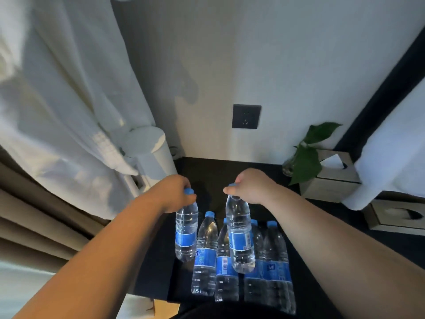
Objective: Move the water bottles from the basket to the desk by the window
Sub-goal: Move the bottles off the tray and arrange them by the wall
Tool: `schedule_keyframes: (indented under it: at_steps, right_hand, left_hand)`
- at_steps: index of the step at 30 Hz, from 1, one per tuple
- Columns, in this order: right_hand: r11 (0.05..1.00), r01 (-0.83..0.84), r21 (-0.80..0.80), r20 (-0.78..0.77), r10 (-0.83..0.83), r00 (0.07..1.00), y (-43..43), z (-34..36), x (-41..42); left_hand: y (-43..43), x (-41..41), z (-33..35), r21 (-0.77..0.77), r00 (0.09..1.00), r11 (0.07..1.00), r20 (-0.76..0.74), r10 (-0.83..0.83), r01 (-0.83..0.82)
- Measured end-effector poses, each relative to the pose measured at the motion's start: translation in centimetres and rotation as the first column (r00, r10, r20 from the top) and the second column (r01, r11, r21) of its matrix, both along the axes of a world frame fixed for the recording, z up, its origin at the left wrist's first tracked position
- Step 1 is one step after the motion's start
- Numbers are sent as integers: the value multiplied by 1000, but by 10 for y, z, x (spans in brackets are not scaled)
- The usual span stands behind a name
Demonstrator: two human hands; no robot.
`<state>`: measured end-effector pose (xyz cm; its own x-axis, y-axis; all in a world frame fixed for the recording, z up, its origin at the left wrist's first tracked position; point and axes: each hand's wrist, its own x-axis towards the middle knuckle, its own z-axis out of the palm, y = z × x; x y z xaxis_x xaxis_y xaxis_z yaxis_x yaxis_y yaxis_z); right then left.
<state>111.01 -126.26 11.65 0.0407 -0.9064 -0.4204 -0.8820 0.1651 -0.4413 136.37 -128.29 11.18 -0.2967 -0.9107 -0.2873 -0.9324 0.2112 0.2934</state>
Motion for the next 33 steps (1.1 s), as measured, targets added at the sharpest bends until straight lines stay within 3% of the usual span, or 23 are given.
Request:
schedule_keyframes:
  at_steps: [5, 10, 17, 25, 33]
  right_hand:
    - [987, 19, -161, -4, -20, 1000, -5, 27, -2]
    - [957, 14, -291, -85, -41, 996, -9, 37, 0]
    - [887, 92, -453, -52, -129, 990, -33, 20, 7]
    - [878, 194, -439, -3, -217, 976, -84, 9, 19]
    - [896, 216, -389, 31, -222, 975, -108, -1, 22]
  left_hand:
    - [-9, -4, 24, -110, 1000, 994, 5, -23, 23]
    - [-26, -15, 39, -230, 996, 973, -90, -23, 1]
    - [-68, -42, 41, -261, 990, 965, -141, 2, -39]
    - [-118, -63, 32, -249, 998, 968, -55, -42, 27]
    - [-134, -63, 15, -256, 996, 966, -73, -43, 23]
